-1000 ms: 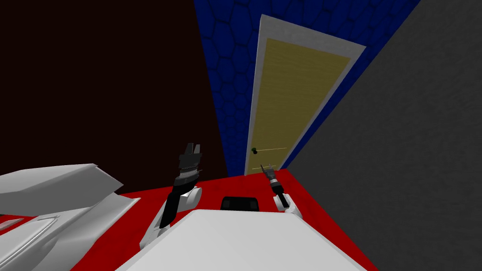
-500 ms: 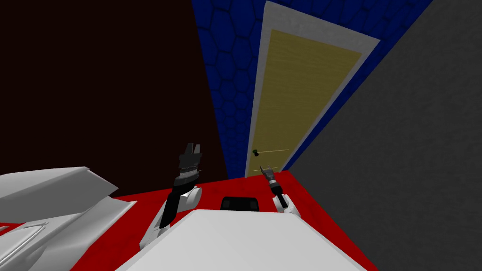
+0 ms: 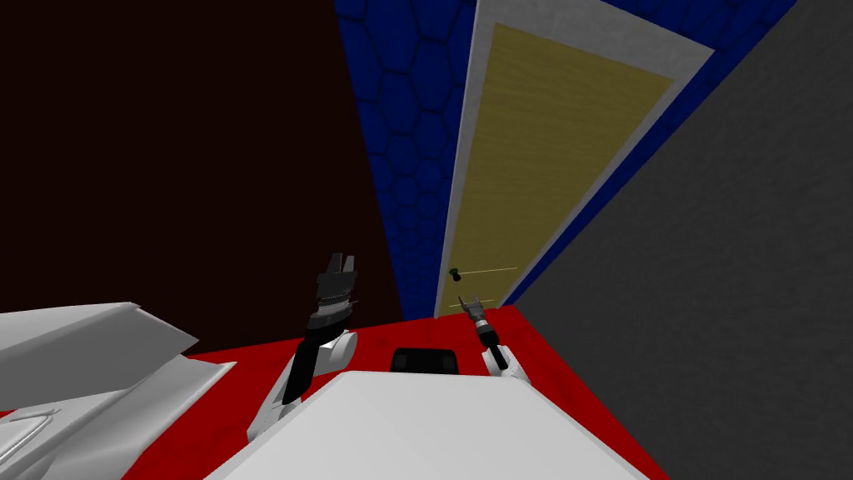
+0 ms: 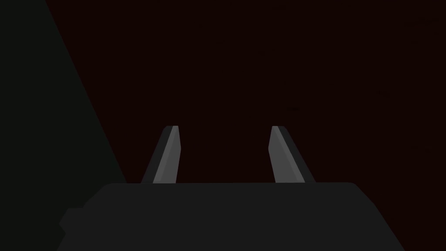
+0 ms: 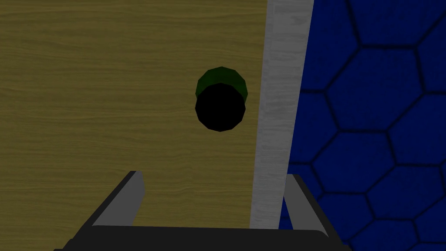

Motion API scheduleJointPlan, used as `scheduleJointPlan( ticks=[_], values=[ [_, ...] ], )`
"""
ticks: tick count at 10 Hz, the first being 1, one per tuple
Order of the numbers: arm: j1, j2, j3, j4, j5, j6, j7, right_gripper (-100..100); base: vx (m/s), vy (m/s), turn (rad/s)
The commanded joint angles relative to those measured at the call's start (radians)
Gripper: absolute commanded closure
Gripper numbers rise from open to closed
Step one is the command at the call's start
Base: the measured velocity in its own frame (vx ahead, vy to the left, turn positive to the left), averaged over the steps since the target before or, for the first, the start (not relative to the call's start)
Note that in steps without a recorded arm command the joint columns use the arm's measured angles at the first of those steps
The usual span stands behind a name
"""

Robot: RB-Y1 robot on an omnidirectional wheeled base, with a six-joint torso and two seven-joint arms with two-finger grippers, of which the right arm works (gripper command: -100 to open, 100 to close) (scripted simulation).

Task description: Pull the door open

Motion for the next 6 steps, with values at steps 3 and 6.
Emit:
scheduleJointPlan(
  ticks=[3, 6],
  values=[
    [-0.015, -0.012, -0.003, 0.028, -0.07, 0.012, 0.043, -100, 0.026, 0.036, 0.202],
    [-0.032, -0.026, -0.007, 0.059, -0.148, 0.025, 0.091, -100, 0.048, 0.024, 0.19]
  ],
)
